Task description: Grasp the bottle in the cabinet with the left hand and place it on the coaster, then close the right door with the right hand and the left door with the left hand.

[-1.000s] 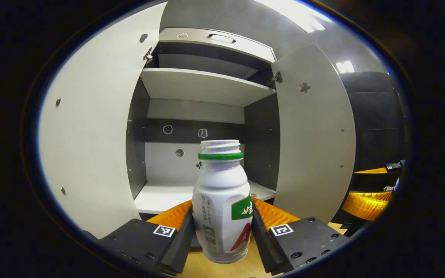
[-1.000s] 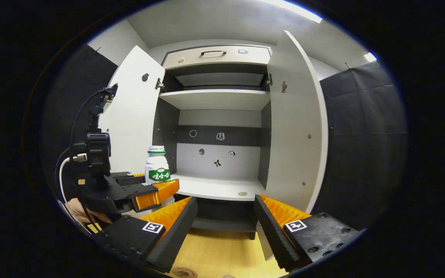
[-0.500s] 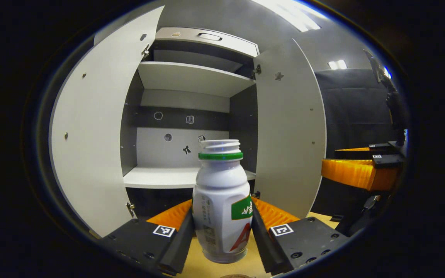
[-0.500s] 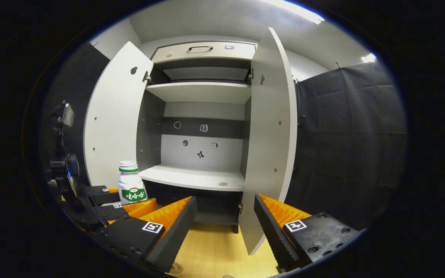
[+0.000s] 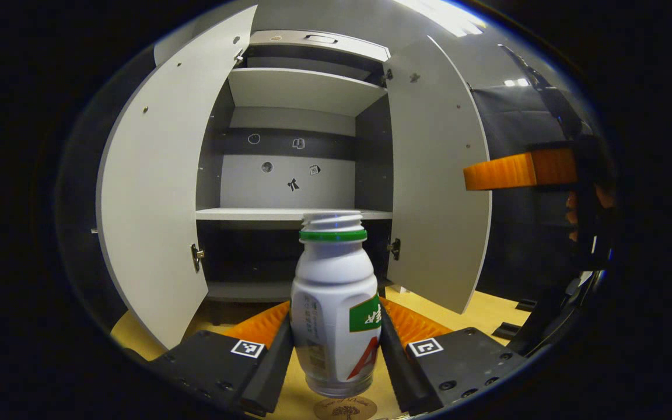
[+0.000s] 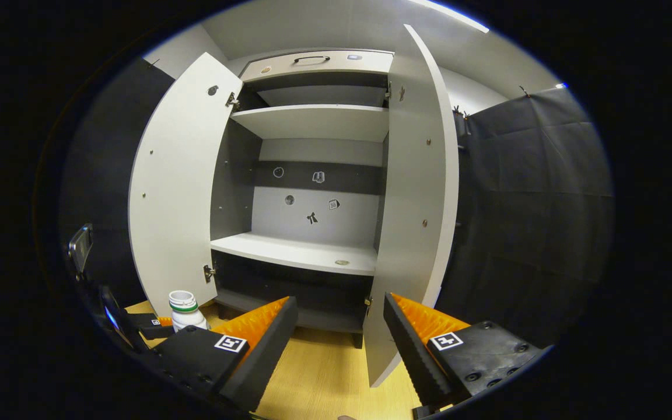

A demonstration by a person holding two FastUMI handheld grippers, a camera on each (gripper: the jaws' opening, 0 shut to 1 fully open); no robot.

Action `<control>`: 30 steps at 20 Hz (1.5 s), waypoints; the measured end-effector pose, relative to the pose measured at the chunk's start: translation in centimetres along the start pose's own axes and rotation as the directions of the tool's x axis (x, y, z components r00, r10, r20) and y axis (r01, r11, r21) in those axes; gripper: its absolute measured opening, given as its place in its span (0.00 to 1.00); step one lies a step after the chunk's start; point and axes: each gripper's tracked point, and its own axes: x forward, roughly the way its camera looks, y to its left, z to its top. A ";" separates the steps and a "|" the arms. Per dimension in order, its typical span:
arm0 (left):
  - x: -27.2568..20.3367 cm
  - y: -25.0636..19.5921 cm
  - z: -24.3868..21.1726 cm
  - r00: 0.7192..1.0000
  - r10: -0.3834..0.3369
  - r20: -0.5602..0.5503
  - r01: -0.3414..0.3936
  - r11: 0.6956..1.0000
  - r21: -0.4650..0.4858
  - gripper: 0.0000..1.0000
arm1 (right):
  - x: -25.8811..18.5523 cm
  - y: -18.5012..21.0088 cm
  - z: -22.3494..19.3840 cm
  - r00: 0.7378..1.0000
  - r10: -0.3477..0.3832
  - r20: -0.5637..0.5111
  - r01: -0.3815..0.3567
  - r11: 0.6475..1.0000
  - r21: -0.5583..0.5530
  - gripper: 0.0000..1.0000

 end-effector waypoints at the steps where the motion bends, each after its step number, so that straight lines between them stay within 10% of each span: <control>1: -0.1 -0.2 -1.2 1.000 0.007 -0.009 -0.007 1.000 0.006 0.75 | 0.2 0.2 -1.0 1.000 0.006 -0.010 -0.006 1.000 -0.017 0.98; 24: -1.0 -2.2 -12.4 0.995 0.077 0.069 -0.078 0.997 0.006 0.77 | 0.1 2.9 -11.0 0.984 0.137 -0.118 -0.144 0.988 -0.056 0.98; 30: -1.0 -1.3 -11.1 0.988 0.124 0.088 -0.123 0.992 -0.021 0.90 | 0.0 2.5 -10.8 0.983 0.134 -0.124 -0.141 0.989 -0.048 0.98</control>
